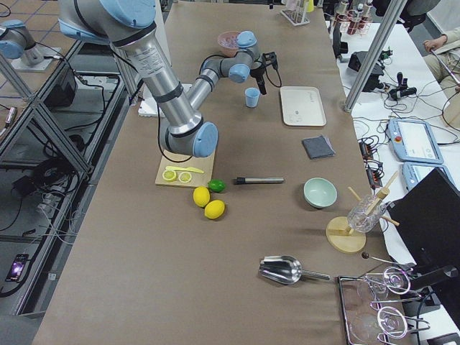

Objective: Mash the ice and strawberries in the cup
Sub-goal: 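Move the right gripper to the steel muddler lying near the green bowl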

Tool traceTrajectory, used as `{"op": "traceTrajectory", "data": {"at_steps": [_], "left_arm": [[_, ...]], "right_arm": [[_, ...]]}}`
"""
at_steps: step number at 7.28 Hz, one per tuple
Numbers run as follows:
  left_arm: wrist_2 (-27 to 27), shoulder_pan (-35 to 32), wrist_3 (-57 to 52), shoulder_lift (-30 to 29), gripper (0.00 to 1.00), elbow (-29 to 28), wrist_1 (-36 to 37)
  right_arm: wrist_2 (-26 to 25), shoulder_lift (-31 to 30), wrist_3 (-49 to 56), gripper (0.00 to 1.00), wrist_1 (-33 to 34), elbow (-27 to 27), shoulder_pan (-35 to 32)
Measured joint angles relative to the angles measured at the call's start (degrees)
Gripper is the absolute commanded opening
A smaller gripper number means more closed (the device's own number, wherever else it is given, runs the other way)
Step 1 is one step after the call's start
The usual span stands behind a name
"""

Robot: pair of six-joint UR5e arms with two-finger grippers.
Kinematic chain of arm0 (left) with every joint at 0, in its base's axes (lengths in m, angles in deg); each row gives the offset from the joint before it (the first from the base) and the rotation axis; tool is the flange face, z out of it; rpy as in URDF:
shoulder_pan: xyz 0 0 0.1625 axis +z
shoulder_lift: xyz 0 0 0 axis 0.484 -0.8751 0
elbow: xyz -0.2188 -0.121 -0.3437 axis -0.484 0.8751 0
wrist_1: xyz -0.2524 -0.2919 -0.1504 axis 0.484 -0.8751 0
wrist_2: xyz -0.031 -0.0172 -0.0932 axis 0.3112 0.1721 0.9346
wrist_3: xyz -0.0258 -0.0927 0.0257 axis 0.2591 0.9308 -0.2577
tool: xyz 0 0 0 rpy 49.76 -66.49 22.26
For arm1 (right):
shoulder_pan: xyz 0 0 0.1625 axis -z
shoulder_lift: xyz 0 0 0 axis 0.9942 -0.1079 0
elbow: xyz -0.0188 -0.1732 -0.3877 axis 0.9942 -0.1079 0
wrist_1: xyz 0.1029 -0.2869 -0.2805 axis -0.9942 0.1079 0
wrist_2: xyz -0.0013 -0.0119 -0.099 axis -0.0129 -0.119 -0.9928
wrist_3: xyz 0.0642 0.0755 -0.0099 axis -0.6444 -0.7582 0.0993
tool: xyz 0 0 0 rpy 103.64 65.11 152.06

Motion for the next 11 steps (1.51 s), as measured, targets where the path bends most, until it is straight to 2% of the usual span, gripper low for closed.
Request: {"op": "traceTrajectory", "data": {"at_steps": [2, 4, 5, 8, 9, 11], "left_arm": [[-0.1, 0.0, 0.0, -0.1, 0.98, 0.2, -0.2], [-0.5, 0.0, -0.1, -0.1, 0.98, 0.6, -0.3], [-0.6, 0.0, -0.1, -0.1, 0.98, 0.9, -0.3], [-0.8, 0.3, -0.1, -0.2, 0.98, 1.4, -0.9], [-0.8, 0.4, -0.1, -0.4, 0.98, 1.4, -1.4], [-0.8, 0.5, -0.1, -0.9, 0.98, 1.4, -1.8]], "right_arm": [[10.8, -1.5, 5.4, 1.00, 7.0, 1.5, -9.5], [19.9, -7.4, 13.0, 1.00, 9.1, 1.3, -18.9], [22.3, -10.5, 16.0, 1.00, 9.3, 0.7, -22.3], [23.3, -16.3, 20.9, 1.00, 8.2, -6.0, -25.7], [22.9, -17.8, 21.6, 1.00, 5.8, -8.9, -25.8], [22.4, -21.0, 21.7, 1.00, -3.2, -14.5, -25.8]]}}
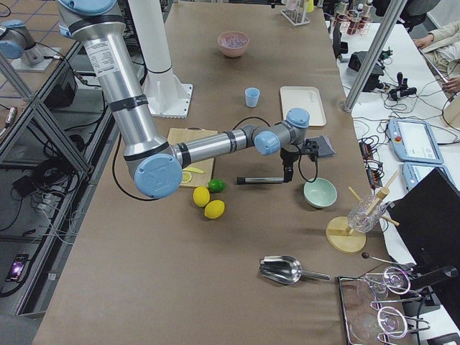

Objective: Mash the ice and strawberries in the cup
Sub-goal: 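Move the right gripper to the steel muddler lying near the green bowl, then grasp the steel muddler with the right gripper and lift it upright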

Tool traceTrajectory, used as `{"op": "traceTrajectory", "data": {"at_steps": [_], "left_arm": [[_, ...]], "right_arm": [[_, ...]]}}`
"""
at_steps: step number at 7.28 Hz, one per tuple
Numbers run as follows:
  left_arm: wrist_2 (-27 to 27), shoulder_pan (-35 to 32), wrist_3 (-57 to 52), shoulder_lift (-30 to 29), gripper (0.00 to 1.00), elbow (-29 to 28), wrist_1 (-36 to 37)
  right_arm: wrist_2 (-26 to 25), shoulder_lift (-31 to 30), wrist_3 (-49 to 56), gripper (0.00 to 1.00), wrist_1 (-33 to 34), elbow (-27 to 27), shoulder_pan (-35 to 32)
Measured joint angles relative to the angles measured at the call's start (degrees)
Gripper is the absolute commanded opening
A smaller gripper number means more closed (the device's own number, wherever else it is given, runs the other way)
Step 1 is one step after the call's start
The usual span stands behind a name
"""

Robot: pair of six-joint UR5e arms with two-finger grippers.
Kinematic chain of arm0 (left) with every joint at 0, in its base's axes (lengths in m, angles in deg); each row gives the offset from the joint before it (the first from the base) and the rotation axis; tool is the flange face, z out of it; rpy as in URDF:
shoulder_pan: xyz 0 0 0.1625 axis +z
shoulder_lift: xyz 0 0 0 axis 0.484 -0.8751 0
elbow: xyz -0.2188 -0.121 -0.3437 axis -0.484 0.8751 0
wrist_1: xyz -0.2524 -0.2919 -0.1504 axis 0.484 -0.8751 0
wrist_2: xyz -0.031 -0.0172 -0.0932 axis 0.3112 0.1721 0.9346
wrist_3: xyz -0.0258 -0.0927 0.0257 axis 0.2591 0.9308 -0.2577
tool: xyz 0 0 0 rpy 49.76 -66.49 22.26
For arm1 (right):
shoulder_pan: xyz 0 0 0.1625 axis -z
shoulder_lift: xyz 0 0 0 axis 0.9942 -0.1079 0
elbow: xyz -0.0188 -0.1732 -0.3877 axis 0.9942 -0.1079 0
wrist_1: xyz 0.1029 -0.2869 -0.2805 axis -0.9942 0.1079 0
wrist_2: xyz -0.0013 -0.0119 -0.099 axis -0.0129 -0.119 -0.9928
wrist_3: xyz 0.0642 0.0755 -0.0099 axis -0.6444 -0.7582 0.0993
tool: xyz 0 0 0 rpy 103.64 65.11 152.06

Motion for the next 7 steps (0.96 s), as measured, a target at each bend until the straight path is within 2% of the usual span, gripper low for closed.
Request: {"op": "traceTrajectory", "data": {"at_steps": [2, 7], "left_arm": [[-0.1, 0.0, -0.1, -0.4, 0.98, -0.2, -0.2], [-0.1, 0.4, -0.3, -0.7, 0.98, -0.6, -0.2]], "right_arm": [[0.0, -0.9, -0.2, 1.00, -3.4, -2.3, 0.2], [-0.4, -0.9, -0.3, 1.00, -4.2, -1.9, 2.9]]}}
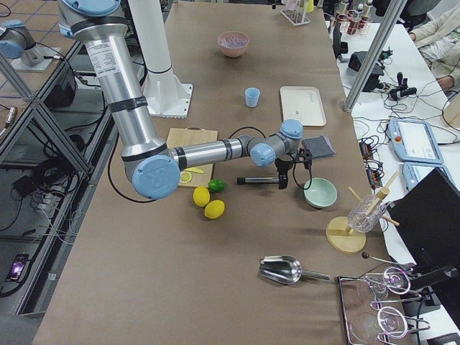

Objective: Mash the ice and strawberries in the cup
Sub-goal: 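Grasp the steel muddler with the right gripper and lift it upright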

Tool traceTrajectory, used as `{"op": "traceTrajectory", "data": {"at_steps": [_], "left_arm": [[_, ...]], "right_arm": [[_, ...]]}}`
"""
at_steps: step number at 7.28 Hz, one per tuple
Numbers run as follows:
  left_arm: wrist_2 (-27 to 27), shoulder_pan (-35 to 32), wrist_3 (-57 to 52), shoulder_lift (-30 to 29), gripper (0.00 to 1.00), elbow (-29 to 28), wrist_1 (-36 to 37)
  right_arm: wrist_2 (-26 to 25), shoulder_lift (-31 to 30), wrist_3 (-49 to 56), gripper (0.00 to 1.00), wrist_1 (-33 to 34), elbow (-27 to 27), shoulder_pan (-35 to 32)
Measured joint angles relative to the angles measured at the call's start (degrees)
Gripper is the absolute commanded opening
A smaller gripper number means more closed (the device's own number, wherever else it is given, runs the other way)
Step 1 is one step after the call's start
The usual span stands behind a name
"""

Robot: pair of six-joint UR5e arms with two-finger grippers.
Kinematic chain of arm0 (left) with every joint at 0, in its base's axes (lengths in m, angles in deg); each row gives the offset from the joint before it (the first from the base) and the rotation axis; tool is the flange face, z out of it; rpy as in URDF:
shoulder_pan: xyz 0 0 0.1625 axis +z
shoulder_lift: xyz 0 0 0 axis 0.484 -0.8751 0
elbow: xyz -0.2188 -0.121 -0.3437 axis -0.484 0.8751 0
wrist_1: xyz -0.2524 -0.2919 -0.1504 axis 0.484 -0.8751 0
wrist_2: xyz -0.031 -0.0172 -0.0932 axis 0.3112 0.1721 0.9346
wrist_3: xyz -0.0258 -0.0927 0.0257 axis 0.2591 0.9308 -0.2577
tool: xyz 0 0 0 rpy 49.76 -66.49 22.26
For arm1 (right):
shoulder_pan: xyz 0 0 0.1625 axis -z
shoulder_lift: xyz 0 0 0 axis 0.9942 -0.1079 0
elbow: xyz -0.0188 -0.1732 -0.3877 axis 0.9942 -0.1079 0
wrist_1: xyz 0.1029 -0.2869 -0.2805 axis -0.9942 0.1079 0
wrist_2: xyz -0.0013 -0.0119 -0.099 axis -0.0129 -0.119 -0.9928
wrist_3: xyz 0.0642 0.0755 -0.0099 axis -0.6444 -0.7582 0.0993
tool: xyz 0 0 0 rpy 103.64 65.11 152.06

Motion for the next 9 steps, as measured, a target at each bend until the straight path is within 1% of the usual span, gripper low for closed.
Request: {"op": "traceTrajectory", "data": {"at_steps": [2, 4, 5, 6, 8, 9], "left_arm": [[0.0, 0.0, 0.0, 0.0, 0.98, 0.0, 0.0], [0.0, 0.0, 0.0, -0.1, 0.98, -0.1, 0.0], [-0.1, 0.0, 0.0, -0.2, 0.98, -0.1, 0.0], [-0.1, 0.0, 0.0, -0.2, 0.98, -0.2, 0.0], [-0.1, 0.0, 0.0, -0.3, 0.98, -0.2, 0.1], [-0.1, 0.1, 0.0, -0.3, 0.98, -0.3, 0.1]], "right_arm": [[0.0, -0.3, 0.0, 0.98, 0.1, 0.1, 0.7], [0.1, -0.7, 0.0, 0.86, 0.1, 0.4, 1.1], [0.1, -0.8, 0.0, 0.68, 0.0, 0.5, 1.2], [0.2, -1.0, 0.0, 0.63, 0.0, 0.5, 1.3], [0.3, -1.1, 0.0, 0.63, 0.1, 0.6, 1.5], [0.3, -1.1, 0.0, 0.53, 0.1, 0.6, 1.6]]}}
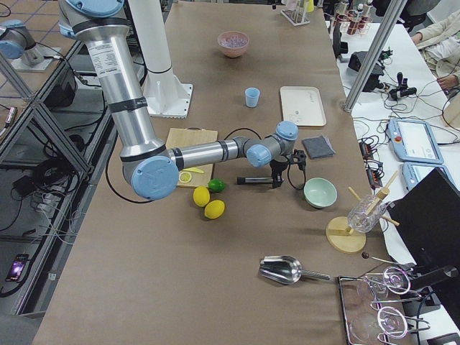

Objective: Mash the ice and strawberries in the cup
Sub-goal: 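Grasp the steel muddler with the right gripper and lift it upright, then carry the muddler with the right gripper and lower it into the cup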

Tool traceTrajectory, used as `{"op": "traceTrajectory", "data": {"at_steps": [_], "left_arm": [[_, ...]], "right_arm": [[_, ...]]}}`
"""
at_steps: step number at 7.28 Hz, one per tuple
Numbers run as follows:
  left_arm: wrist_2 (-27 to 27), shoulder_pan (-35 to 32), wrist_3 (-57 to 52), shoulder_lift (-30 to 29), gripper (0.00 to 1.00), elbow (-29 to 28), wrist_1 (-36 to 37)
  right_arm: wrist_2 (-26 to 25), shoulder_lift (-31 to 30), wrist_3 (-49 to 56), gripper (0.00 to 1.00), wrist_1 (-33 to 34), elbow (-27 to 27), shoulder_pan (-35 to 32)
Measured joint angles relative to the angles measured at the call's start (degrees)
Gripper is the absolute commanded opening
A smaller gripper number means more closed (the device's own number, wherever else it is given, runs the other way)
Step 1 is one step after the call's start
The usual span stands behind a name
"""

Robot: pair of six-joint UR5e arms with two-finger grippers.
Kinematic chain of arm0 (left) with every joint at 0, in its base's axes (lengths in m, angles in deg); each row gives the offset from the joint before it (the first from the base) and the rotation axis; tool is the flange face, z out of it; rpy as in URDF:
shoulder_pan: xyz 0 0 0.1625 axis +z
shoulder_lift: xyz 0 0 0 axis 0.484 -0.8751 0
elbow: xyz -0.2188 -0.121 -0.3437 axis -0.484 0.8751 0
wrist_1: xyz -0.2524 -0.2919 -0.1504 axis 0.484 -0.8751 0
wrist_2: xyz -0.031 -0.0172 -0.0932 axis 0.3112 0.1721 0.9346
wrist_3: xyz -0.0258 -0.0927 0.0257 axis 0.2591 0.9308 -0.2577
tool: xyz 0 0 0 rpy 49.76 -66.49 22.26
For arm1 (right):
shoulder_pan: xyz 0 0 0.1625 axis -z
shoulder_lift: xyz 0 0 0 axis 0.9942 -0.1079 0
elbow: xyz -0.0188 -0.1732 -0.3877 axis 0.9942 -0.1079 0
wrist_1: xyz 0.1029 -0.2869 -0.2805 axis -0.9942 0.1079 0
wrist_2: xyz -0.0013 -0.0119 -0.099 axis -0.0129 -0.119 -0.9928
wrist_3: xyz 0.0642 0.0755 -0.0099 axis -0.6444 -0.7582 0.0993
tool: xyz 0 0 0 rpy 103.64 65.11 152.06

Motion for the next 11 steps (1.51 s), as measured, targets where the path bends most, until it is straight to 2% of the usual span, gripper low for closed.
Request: {"op": "traceTrajectory", "data": {"at_steps": [1, 2, 5, 8, 11], "left_arm": [[0.0, 0.1, 0.0, 0.0, 0.98, 0.0, 0.0], [0.1, 0.2, 0.0, -0.1, 0.98, -0.1, -0.1], [0.1, 0.4, 0.0, -0.3, 0.98, -0.3, 0.0], [0.2, 0.4, 0.0, -0.3, 0.98, -0.4, 0.0], [0.2, 0.4, 0.0, -0.2, 0.98, -1.0, 0.3]], "right_arm": [[0.0, 0.0, 0.0, 0.13, 0.0, 0.0, 0.1], [0.0, 0.0, 0.0, 0.00, 0.0, 0.0, 0.2], [0.1, 0.0, 0.0, 0.00, -0.1, 1.1, 0.4], [1.2, 1.2, 0.1, 0.00, 0.7, 8.2, -3.6], [0.5, 6.0, 0.0, 0.00, 0.2, 15.6, -7.3]]}}
